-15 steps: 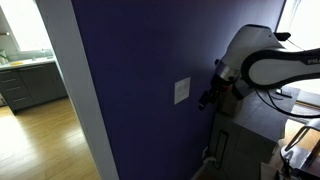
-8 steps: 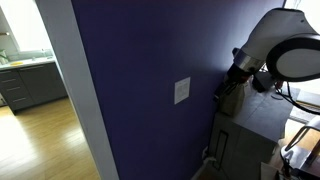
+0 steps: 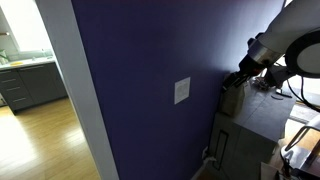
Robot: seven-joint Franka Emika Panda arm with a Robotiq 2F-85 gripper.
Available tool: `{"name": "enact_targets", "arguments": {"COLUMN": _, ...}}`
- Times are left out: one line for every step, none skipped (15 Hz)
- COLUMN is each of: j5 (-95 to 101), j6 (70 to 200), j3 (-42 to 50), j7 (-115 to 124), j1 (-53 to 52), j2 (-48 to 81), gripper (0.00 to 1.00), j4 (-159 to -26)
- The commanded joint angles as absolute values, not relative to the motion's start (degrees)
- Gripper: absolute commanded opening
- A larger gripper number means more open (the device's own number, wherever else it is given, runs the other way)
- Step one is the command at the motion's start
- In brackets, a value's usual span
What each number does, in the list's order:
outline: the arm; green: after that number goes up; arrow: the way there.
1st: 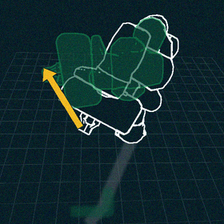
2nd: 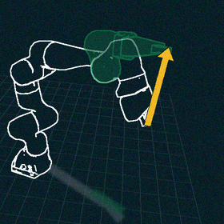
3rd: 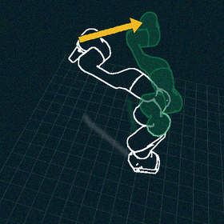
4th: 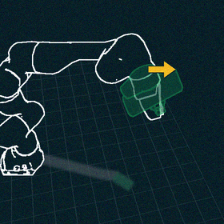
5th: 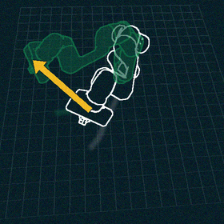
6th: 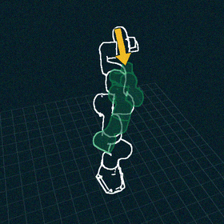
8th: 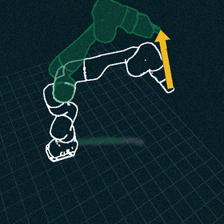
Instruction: Turn the left light switch off
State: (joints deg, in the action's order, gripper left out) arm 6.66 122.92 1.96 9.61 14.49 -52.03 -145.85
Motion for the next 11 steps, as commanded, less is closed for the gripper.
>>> {"name": "enact_targets", "arguments": {"j5": 7.0, "j6": 125.4, "j3": 1.4, "j7": 12.1, "j1": 14.8, "j2": -54.1, "gripper": 1.00, "j4": -147.8}}
{"name": "enact_targets", "arguments": {"j5": 7.1, "j6": 126.2, "j3": 1.2, "j7": 12.3, "j1": 14.8, "j2": -53.9, "gripper": 1.00, "j4": -147.9}}
{"name": "enact_targets", "arguments": {"j5": 7.1, "j6": 126.8, "j3": 1.1, "j7": 12.7, "j1": 14.9, "j2": -53.9, "gripper": 1.00, "j4": -148.0}}
{"name": "enact_targets", "arguments": {"j5": 7.2, "j6": 128.1, "j3": 1.0, "j7": 13.1, "j1": 15.0, "j2": -53.7, "gripper": 1.00, "j4": -148.2}}
{"name": "enact_targets", "arguments": {"j5": 6.8, "j6": 125.6, "j3": 1.7, "j7": 11.5, "j1": 14.3, "j2": -52.6, "gripper": 1.00, "j4": -146.1}}
{"name": "enact_targets", "arguments": {"j5": 6.8, "j6": 126.3, "j3": 1.6, "j7": 11.8, "j1": 14.3, "j2": -52.6, "gripper": 1.00, "j4": -146.3}}
{"name": "enact_targets", "arguments": {"j5": 6.8, "j6": 126.7, "j3": 1.5, "j7": 12.0, "j1": 14.4, "j2": -52.6, "gripper": 1.00, "j4": -146.4}}
{"name": "enact_targets", "arguments": {"j5": 6.8, "j6": 126.8, "j3": 1.4, "j7": 12.1, "j1": 14.4, "j2": -52.6, "gripper": 1.00, "j4": -146.6}}
{"name": "enact_targets", "arguments": {"j5": 6.8, "j6": 126.9, "j3": 1.4, "j7": 12.2, "j1": 14.4, "j2": -52.6, "gripper": 1.00, "j4": -146.7}}
{"name": "enact_targets", "arguments": {"j5": 6.8, "j6": 126.9, "j3": 1.4, "j7": 12.2, "j1": 14.4, "j2": -52.6, "gripper": 1.00, "j4": -146.8}}
{"name": "enact_targets", "arguments": {"j5": 6.8, "j6": 126.9, "j3": 1.4, "j7": 12.2, "j1": 14.4, "j2": -52.6, "gripper": 1.00, "j4": -146.8}}
